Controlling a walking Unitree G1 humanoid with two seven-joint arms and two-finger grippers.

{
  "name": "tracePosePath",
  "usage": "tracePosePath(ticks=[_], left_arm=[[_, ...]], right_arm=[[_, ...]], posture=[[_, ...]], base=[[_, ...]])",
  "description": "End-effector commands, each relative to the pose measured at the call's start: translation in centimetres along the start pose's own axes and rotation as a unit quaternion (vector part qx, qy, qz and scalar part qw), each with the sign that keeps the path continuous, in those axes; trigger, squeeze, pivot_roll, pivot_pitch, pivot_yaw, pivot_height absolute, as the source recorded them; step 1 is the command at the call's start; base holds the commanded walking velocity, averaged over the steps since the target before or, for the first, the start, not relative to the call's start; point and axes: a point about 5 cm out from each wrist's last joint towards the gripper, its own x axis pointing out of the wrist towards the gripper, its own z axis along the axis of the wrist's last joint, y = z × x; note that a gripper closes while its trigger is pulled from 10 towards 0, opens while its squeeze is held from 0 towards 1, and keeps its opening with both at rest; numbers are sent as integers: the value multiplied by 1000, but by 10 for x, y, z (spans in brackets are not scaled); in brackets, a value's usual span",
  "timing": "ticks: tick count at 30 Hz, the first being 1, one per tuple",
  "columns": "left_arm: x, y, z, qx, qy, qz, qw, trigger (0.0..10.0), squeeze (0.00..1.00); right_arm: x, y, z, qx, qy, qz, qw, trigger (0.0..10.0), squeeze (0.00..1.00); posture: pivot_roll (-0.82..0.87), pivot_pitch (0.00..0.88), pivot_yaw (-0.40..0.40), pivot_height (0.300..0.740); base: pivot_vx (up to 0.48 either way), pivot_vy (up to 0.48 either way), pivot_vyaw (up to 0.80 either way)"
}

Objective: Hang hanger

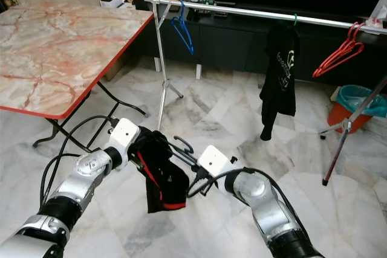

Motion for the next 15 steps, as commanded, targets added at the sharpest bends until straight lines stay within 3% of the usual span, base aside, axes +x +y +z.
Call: tracePosePath(ticks=[1, 7, 12, 13, 14, 15], left_arm=[[1, 9, 7, 10, -5, 18, 1000, 0, 0], [0, 12, 6, 10, -2, 32, 999, 0, 0], [-3, 25, -3, 12, 35, 89, 995, 0, 0], [-3, 27, -7, 12, 50, 103, 993, 1020, 0], [-5, 28, -11, 17, 65, 114, 991, 4235, 0], [-6, 29, -16, 23, 81, 124, 989, 9725, 0]], right_arm=[[0, 0, -3, -4, 8, -2, 1000, 0, 0], [3, 7, -10, 8, 15, 10, 1000, 0, 0], [-2, 9, -12, 9, 13, 37, 999, 0, 0], [-5, 12, -10, 5, 4, 61, 998, 0, 0], [-8, 15, -9, 6, 1, 84, 996, 314, 0], [-13, 18, -7, 0, -1, 108, 994, 1490, 0]], posture=[[79, 0, 9, 740], [83, 0, 9, 740], [81, 0, 9, 740], [82, 0, 9, 740], [81, 0, 10, 740], [73, 0, 10, 740]], base=[[0, 0, 0], [0, 0, 0], [0, 0, 0], [0, 0, 0], [0, 0, 0], [0, 0, 0]])
